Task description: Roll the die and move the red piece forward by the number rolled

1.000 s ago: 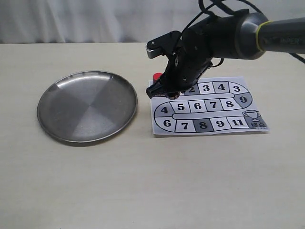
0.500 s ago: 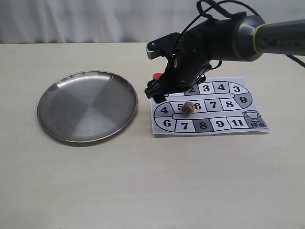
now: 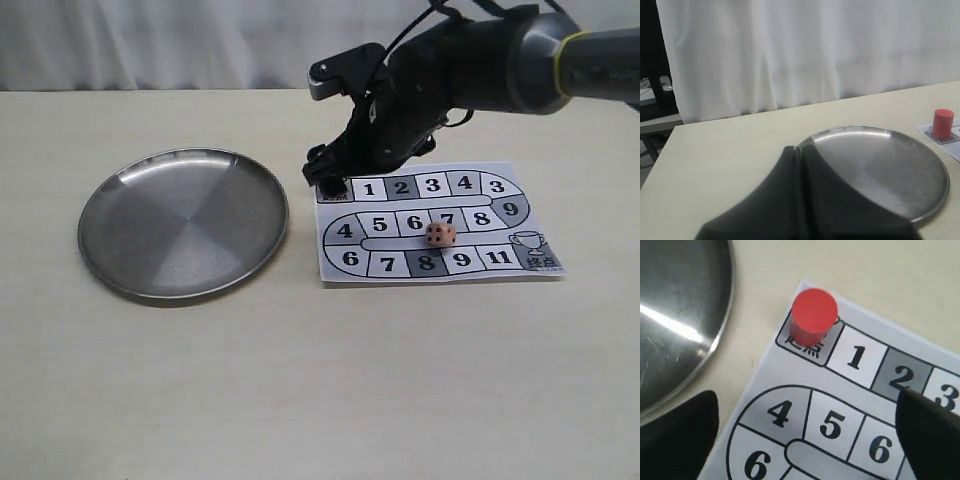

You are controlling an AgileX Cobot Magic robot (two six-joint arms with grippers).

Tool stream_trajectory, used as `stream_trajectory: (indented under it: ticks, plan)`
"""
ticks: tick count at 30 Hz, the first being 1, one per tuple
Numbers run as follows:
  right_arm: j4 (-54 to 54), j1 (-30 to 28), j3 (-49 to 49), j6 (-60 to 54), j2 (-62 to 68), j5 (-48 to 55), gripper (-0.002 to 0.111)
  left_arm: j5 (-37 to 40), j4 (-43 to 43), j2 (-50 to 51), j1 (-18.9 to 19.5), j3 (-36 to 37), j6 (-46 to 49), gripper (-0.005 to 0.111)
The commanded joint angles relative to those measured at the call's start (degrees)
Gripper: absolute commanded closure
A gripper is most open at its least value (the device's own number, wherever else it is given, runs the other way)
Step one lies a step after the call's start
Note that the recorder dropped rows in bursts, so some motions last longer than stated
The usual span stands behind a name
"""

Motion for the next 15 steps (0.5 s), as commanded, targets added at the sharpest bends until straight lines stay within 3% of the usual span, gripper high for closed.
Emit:
stream_trajectory:
  ticks: [1, 15]
  plan:
    - [-0.6, -0.4, 0.0, 0.2, -4.7, -0.5, 0.019, -0.5, 0.0, -0.1, -0.5, 0.1, -0.1, 0.107]
    - [-8.3, -0.8, 0.0, 0.2, -10.0, 2.4, 0.019, -0.5, 0.0, -0.1, -0.5, 0.1, -0.1, 0.107]
